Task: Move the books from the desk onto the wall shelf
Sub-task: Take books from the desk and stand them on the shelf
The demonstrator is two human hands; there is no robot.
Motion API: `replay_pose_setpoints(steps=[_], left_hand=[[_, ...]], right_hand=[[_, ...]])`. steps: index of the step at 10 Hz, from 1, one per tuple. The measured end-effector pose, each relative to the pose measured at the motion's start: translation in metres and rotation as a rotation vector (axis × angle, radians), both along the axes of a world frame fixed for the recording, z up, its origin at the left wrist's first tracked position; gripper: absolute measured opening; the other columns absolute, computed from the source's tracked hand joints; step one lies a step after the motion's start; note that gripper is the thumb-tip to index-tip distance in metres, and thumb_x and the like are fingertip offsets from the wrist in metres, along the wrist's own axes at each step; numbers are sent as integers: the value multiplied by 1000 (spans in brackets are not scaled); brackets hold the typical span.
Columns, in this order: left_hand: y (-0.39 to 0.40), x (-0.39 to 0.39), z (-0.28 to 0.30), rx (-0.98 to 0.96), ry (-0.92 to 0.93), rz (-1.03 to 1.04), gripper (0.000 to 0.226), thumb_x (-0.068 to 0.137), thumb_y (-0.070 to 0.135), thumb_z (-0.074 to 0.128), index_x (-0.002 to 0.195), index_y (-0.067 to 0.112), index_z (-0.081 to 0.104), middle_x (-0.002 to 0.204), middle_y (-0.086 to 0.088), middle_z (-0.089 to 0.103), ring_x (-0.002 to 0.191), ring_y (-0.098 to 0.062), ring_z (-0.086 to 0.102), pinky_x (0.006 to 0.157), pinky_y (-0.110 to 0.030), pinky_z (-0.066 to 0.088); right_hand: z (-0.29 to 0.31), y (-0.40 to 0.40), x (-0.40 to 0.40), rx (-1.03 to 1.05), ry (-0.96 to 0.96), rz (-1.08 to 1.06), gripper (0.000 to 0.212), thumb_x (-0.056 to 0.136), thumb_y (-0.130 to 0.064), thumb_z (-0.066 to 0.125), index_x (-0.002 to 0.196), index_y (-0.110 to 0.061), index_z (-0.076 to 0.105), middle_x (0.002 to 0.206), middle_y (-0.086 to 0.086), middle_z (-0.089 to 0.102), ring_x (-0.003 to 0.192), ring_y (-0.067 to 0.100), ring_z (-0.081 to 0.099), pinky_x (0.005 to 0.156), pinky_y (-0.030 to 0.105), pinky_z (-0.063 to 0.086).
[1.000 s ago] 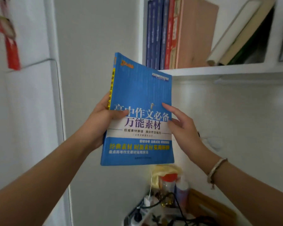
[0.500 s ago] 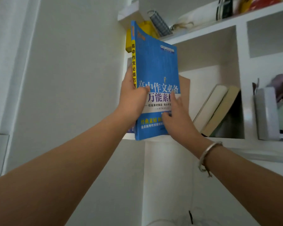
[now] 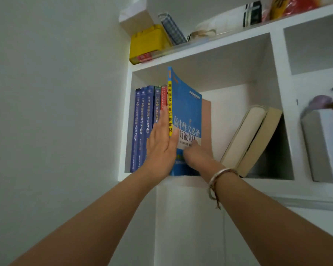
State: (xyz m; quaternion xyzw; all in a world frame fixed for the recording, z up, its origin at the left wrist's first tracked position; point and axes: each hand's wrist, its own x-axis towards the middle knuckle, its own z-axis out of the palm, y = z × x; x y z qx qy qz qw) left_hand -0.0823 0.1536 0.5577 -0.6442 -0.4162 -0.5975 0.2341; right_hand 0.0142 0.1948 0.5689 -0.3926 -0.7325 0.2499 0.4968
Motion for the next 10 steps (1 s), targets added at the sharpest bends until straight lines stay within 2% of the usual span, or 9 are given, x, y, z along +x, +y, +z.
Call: replay_pose_setpoints(steps=[1,2,4,5,6,7,8,9,10], left_hand=[[11,1,-5,-41,18,166,56,91,60,6,139,50,-23,158,18,-10,147,-12,-3,117,-56,3],[25,-3,-4,-96,7,293,60,90,55,4,141,42,-25,156,17,-19,146,-11,-13,115,-52,-8],[47,-8,-6,-187,75,532,64,94,56,16,141,42,-25,155,8,-28,142,-18,-27,106,-46,-19],[35,-11,-3,-244,106,440,63,95,55,19,143,44,-21,156,9,-26,142,-19,-27,108,-46,-19],[18,-17,-17,-276,77,277,60,98,51,19,144,42,-18,158,13,-14,145,-19,-18,115,-51,-13],[-4,-20,-44,-148,-63,55,59,96,57,23,147,44,-4,158,11,12,147,-22,7,117,-58,10],[-32,-14,-75,-98,-117,-57,54,95,51,30,146,44,13,156,13,22,145,-11,17,117,-51,18],[-60,5,-115,-136,-157,-131,48,97,34,39,142,40,24,153,14,27,140,0,23,119,-32,20],[-83,29,-165,-216,-213,-170,39,98,27,44,135,39,37,149,13,36,136,2,30,114,-21,22]], right_hand=[[-2,13,-7,2,107,-3,44,97,-12,36,139,2,38,138,21,47,126,36,47,95,33,40],[0,10,-3,-20,175,44,41,98,-17,36,129,6,48,130,24,54,121,37,52,90,34,43],[1,5,1,29,193,114,43,102,-24,27,130,1,48,132,21,52,100,26,50,81,30,36],[-2,-2,4,68,197,124,44,102,-25,25,129,1,48,131,22,53,116,34,52,86,32,39],[-8,-19,5,170,214,93,37,101,-27,25,114,-7,53,112,13,59,102,29,56,74,31,47],[-23,-34,14,345,217,253,39,103,-29,29,135,-19,47,124,-12,55,111,-6,53,90,14,48],[-52,-57,37,359,205,422,39,102,-14,35,137,-24,47,117,-24,51,100,-28,46,77,-7,39],[-92,-73,66,316,188,444,39,100,-12,40,134,-27,52,124,-21,55,120,-7,49,98,12,41],[-136,-80,97,217,177,419,39,98,-8,43,131,-23,56,131,-8,58,123,3,53,104,24,42]])
